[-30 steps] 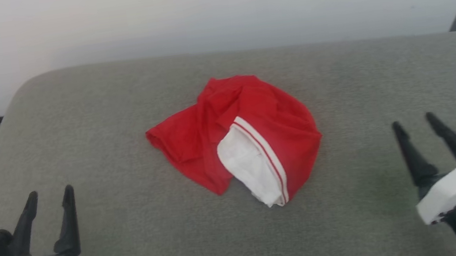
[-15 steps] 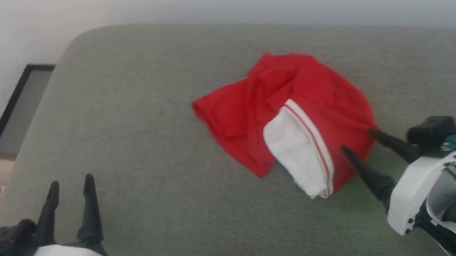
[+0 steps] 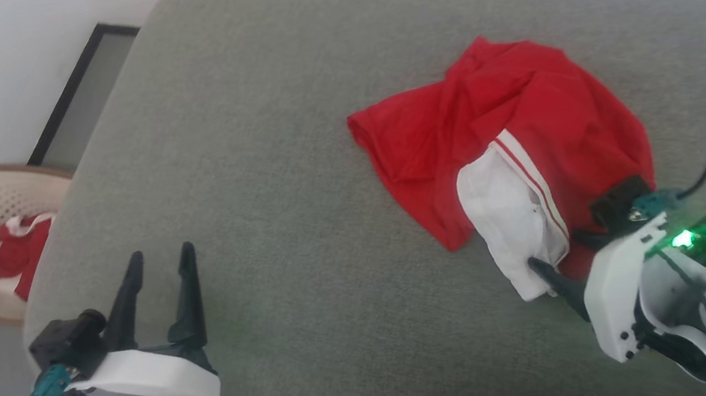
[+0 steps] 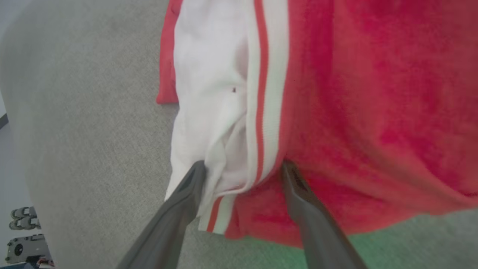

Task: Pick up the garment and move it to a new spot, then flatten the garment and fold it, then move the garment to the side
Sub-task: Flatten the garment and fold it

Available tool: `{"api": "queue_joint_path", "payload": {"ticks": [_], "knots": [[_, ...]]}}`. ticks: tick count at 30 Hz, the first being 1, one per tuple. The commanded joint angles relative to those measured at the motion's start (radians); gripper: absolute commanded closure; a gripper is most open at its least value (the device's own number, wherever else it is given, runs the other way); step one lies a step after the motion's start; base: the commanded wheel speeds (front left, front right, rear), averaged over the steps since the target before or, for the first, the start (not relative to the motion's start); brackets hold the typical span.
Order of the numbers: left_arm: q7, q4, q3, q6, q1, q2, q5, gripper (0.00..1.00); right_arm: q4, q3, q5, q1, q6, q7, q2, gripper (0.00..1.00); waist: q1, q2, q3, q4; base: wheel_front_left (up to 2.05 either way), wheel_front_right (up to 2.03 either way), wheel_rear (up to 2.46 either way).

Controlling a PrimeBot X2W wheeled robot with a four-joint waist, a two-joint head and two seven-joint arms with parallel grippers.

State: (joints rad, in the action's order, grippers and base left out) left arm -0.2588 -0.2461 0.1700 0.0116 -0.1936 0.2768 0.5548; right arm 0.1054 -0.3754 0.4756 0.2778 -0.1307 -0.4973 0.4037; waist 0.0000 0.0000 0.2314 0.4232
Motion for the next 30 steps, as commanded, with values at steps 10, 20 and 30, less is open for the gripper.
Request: {"api": "queue_joint_path", "payload": {"ticks": [10, 20, 30], "knots": [[-0.008, -0.035, -0.034, 0.029, -0.034, -0.034, -0.038, 0.00, 0.057, -0.041, -0.057, 0.055, 0.000, -0.006, -0.001, 1.00, 0.0000, 0.0000, 0.019, 0.010, 0.00, 0.00, 0.00], [-0.008, -0.012, -0.110, 0.043, 0.008, -0.013, -0.062, 0.00, -0.060, 0.094, -0.028, 0.041, 0.000, -0.019, 0.075, 1.00, 0.0000, 0.0000, -0.016, -0.090, 0.00, 0.00, 0.00], [-0.008, 0.009, -0.131, 0.039, 0.023, 0.007, -0.071, 0.00, -0.135, 0.254, 0.019, -0.068, 0.000, -0.099, 0.220, 1.00, 0.0000, 0.0000, -0.040, -0.179, 0.00, 0.00, 0.00]]}}
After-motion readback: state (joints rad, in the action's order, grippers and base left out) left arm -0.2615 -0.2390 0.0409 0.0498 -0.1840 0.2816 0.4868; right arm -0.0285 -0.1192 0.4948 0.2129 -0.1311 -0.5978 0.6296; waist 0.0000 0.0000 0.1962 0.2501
